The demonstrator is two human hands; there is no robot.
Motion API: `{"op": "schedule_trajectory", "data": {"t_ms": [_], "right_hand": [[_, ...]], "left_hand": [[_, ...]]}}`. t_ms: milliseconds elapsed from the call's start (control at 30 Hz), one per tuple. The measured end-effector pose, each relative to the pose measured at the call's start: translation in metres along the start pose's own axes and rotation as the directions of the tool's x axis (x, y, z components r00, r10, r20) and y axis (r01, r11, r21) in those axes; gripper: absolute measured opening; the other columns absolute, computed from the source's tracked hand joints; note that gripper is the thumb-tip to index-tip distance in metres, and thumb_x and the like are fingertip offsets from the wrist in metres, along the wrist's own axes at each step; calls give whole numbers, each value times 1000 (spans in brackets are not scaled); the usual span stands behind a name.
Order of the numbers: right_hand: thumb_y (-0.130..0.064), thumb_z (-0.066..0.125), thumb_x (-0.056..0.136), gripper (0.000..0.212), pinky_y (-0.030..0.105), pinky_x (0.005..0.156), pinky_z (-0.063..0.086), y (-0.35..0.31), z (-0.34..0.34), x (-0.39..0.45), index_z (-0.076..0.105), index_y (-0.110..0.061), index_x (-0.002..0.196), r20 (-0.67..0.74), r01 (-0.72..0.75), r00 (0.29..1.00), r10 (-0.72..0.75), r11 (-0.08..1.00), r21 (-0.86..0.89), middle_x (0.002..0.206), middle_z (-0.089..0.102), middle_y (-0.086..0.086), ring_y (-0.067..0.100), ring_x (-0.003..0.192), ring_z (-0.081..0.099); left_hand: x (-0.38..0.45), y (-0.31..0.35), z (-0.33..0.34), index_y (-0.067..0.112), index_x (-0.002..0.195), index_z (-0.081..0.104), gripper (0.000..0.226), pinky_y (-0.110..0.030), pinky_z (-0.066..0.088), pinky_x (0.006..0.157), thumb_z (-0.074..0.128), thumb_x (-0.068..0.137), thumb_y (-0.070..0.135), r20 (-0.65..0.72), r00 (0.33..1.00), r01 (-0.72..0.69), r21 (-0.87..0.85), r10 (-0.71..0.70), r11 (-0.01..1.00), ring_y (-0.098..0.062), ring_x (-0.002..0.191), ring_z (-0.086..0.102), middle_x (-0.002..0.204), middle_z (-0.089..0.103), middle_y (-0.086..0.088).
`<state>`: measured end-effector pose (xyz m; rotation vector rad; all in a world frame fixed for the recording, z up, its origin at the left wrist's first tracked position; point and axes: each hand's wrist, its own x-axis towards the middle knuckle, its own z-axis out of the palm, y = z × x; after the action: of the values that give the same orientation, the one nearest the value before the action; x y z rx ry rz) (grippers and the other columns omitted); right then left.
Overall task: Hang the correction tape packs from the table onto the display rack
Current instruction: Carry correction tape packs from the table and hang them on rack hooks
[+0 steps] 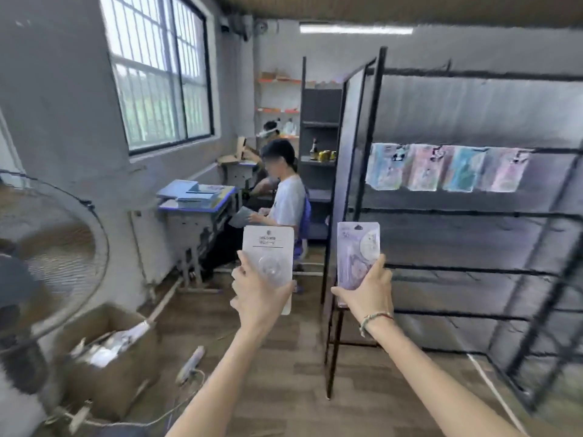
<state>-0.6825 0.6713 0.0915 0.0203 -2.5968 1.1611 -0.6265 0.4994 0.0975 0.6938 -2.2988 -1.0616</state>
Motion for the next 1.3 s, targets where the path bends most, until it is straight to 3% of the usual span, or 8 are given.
{"op": "schedule_trajectory", "data": {"t_ms": [300, 533, 867, 1300], "right_hand": [[-40, 84, 66, 128, 41, 86, 47, 168, -163, 102, -7, -8, 150, -189, -169, 970, 153, 983, -67, 137, 30, 15, 31, 122, 41], [-42, 82, 68, 126, 39, 82, 45, 251, -241, 158, -7, -7, 150, -275, -246, 938, 213, 965, -93, 136, 31, 15, 32, 121, 43], [-44, 79, 72, 123, 40, 89, 44, 321, -288, 263, -8, -7, 150, -298, -270, 928, 226, 956, -116, 141, 28, 15, 31, 128, 38], [-45, 80, 70, 123, 40, 87, 45, 356, -330, 456, -6, -8, 150, -249, -103, 967, 49, 973, -208, 139, 29, 14, 31, 127, 37]], "left_hand": [[-50, 161, 189, 19, 144, 10, 113, -54, 45, 91, 81, 61, 48, 185, 965, -163, -144, 188, 976, -34, 116, 43, 129, 38, -13], [-72, 250, 287, 17, 151, -2, 122, -53, 42, 98, 81, 67, 48, 243, 932, -229, -177, 268, 957, -32, 126, 38, 138, 32, -12], [-51, 334, 408, 16, 148, 5, 117, -54, 42, 95, 80, 64, 49, 218, 938, -241, -155, 271, 958, -34, 122, 39, 134, 35, -13], [40, 456, 522, 9, 148, 8, 117, -58, 42, 94, 83, 66, 44, 56, 950, -292, -188, 307, 938, -39, 125, 37, 138, 32, -17]]}}
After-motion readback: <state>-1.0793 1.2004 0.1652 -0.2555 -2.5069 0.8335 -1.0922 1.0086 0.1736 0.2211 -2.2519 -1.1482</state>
